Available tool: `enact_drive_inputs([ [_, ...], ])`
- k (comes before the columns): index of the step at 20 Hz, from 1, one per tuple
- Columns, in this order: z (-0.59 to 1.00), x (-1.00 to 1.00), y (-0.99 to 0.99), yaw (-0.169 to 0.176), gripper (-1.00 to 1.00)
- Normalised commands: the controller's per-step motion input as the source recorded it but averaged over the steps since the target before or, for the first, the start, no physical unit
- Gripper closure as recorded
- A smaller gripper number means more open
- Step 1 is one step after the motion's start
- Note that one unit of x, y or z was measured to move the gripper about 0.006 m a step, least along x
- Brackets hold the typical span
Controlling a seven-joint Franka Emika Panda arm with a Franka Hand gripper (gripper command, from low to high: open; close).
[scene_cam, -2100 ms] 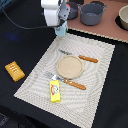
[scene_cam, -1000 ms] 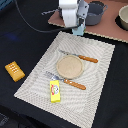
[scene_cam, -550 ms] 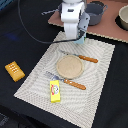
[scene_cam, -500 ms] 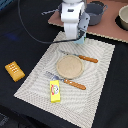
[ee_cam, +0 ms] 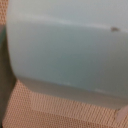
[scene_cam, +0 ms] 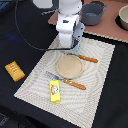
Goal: Interact with the objects in diverse but meaningful ways.
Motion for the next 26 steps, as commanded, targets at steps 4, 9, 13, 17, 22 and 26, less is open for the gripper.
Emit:
enact_drive_inputs([
  [4,0.75,0.36,0.33,-0.006,-1.0],
  [9,0.47,-0.23,-0.25,-0.005,-1.0],
  [13,0.37,-0.35,-0.58,-0.009,-1.0],
  [17,0.04,-0.31,-0.74,-0.001,-1.0],
  [22,0.0,-0.33,-0.79,0.0,-1.0],
  [26,0.0,-0.35,-0.79,0.0,-1.0],
])
